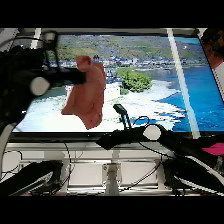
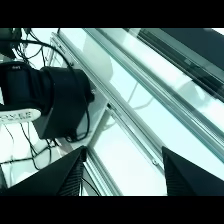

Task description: Fold the clothes and pants, and hang the long-sleeved shirts on hangers.

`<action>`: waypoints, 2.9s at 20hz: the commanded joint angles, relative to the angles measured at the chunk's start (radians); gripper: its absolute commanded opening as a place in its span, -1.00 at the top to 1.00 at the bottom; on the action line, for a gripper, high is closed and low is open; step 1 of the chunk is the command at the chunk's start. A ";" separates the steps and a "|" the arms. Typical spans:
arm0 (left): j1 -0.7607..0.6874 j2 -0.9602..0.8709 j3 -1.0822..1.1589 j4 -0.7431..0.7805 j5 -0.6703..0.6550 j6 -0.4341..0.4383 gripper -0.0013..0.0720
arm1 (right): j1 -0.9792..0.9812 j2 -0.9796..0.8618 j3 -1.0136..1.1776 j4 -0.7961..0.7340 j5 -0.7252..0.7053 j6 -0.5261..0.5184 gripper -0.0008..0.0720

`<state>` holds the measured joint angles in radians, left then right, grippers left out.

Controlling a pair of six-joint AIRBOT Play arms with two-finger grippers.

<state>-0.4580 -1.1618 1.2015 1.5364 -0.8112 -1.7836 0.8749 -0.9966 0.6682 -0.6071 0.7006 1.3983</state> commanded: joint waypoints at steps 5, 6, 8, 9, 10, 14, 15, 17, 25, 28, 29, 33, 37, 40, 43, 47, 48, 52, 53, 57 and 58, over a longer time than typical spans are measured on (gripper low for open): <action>-0.211 -0.194 0.001 -0.002 0.271 -0.224 0.93 | -0.175 0.201 -0.003 -0.500 0.197 0.278 -0.48; -0.233 -0.198 0.001 -0.028 0.335 -0.251 0.93 | -0.241 0.247 -0.003 -0.572 0.220 0.306 -0.48; -0.266 -0.215 0.001 -0.093 0.472 -0.310 0.92 | -0.381 0.335 -0.003 -0.673 0.253 0.344 -0.48; -0.279 -0.228 0.001 -0.132 0.535 -0.336 0.92 | -0.450 0.373 -0.003 -0.700 0.259 0.344 -0.48; -0.291 -0.245 0.001 -0.167 0.598 -0.356 0.92 | -0.521 0.410 -0.003 -0.718 0.259 0.344 -0.48; -0.325 -0.318 0.001 -0.214 0.722 -0.357 0.07 | -0.736 0.471 -0.004 -0.733 0.258 0.343 -0.48; -0.328 -0.325 0.001 -0.214 0.721 -0.357 -0.49 | -0.764 0.470 -0.004 -0.733 0.258 0.340 -0.48; -0.327 -0.321 0.001 -0.202 0.723 -0.356 -0.70 | -0.790 0.467 -0.005 -0.734 0.257 0.335 -0.49; -0.134 -0.180 0.001 0.062 0.706 -0.344 -0.70 | -0.787 0.279 -0.005 -0.403 0.304 0.237 -0.48; -0.030 -0.097 0.001 0.062 0.564 -0.262 -0.70 | -0.744 0.134 -0.004 -0.222 0.308 0.125 -0.48; -0.006 -0.072 0.001 0.061 0.472 -0.237 -0.70 | -0.705 0.085 -0.004 -0.203 0.300 0.097 -0.48; 0.028 -0.027 0.000 0.055 0.095 -0.198 -0.35 | -0.635 -0.029 -0.003 -0.260 0.164 0.024 -0.48; -0.029 -0.033 -0.097 -0.052 -0.036 -0.198 0.60 | -0.731 -0.030 0.045 -0.274 0.130 0.024 -0.48; -0.088 -0.043 -0.219 -0.218 0.012 -0.198 0.81 | -0.796 -0.030 0.108 -0.353 0.150 0.024 -0.48; -0.135 -0.064 -0.289 -0.422 0.086 -0.198 0.81 | -0.838 -0.030 0.146 -0.367 0.150 0.023 -0.48; -0.166 -0.093 -0.320 -0.512 0.104 -0.233 0.77 | -0.840 -0.030 0.163 -0.388 0.148 0.020 -0.48; -0.166 -0.098 -0.321 -0.524 0.103 -0.235 0.77 | -0.840 -0.030 0.163 -0.399 0.149 0.020 -0.48; -0.166 -0.104 -0.321 -0.486 0.105 -0.187 0.77 | -0.840 -0.030 0.163 -0.412 0.149 0.020 -0.48; -0.166 -0.104 -0.321 -0.435 0.105 -0.140 0.77 | -0.840 -0.030 0.163 -0.412 0.148 0.020 -0.48; -0.161 -0.104 -0.321 -0.415 0.071 -0.078 -0.61 | -0.840 -0.030 0.163 -0.414 0.148 0.020 -0.48; -0.161 -0.104 -0.321 -0.428 0.079 -0.078 -0.61 | -0.840 -0.030 0.163 -0.416 0.148 0.020 -0.48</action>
<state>-0.6205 -1.2648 0.8810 1.1133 -0.7269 -1.8973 0.0357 -1.0256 0.8303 -1.0172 0.8490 1.4178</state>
